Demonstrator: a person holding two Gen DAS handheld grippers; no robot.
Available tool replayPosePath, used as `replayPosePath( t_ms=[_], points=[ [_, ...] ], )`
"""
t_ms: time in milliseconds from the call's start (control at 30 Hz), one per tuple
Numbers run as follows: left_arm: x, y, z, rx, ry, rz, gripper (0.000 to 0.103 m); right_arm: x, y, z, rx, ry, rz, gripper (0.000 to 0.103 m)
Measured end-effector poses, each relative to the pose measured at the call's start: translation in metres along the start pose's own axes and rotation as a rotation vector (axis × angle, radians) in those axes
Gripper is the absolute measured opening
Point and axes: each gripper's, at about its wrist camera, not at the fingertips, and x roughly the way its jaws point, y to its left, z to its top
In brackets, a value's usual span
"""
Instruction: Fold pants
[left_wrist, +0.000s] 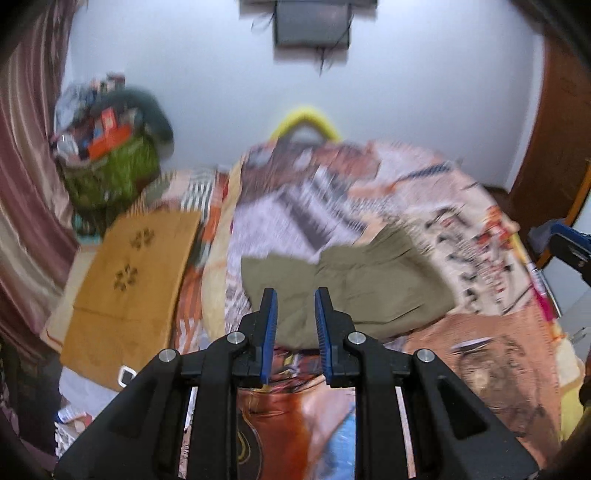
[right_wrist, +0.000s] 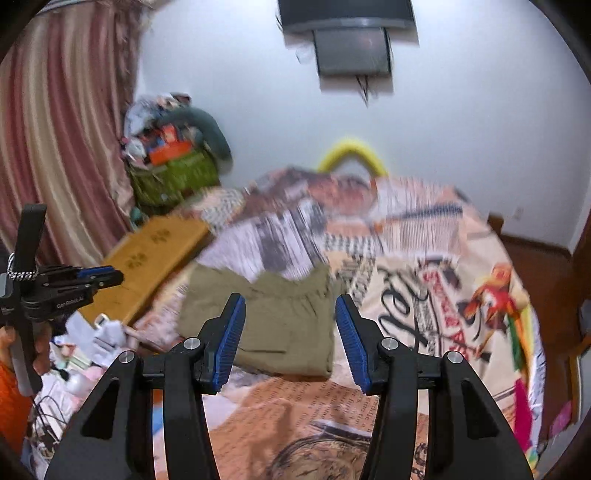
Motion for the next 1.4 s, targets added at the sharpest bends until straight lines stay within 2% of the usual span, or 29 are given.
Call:
replayPosePath(
  t_ms=[200,400,600,667,800,867,1033,1100,1133,1400],
  points=[
    [-0.093,-0.027,-0.002,0.035,-0.172,-0.023,0.020,-0.075,0.036,0.005,-0.038,-0.164,0.032,0.047],
    [-0.169,-0.046,-0.023,0.045,-0.308,-0.034,0.022,-0.135,0.061,-0.002,-0.061,-0.296,0.055,0.047],
    [-0.219,-0.058,-0.049,0.028,-0.415,-0.024,0.039,-0.167,0.082,-0.016,-0.089,-0.363,0.039,0.047],
    [-0.229,-0.060,-0.055,0.018,-0.442,-0.026,0.053,-0.171,0.086,-0.020,-0.088,-0.378,0.030,0.048],
    [-0.243,-0.060,-0.065,0.005,-0.481,-0.016,0.069,-0.180,0.088,-0.028,-0.070,-0.401,0.016,0.066],
    [-0.246,-0.059,-0.069,-0.006,-0.483,-0.022,0.082,-0.182,0.089,-0.029,-0.066,-0.408,0.007,0.073],
    [-0.253,-0.055,-0.074,-0.029,-0.512,-0.004,0.099,-0.189,0.094,-0.031,-0.077,-0.426,-0.034,0.093],
    [-0.254,-0.054,-0.075,-0.037,-0.519,-0.012,0.102,-0.190,0.097,-0.032,-0.083,-0.430,-0.044,0.102],
    [-0.256,-0.054,-0.076,-0.040,-0.522,-0.016,0.102,-0.191,0.098,-0.033,-0.084,-0.433,-0.050,0.103],
    [-0.258,-0.052,-0.081,-0.046,-0.516,-0.022,0.103,-0.189,0.098,-0.039,-0.085,-0.408,-0.058,0.103]
  ],
)
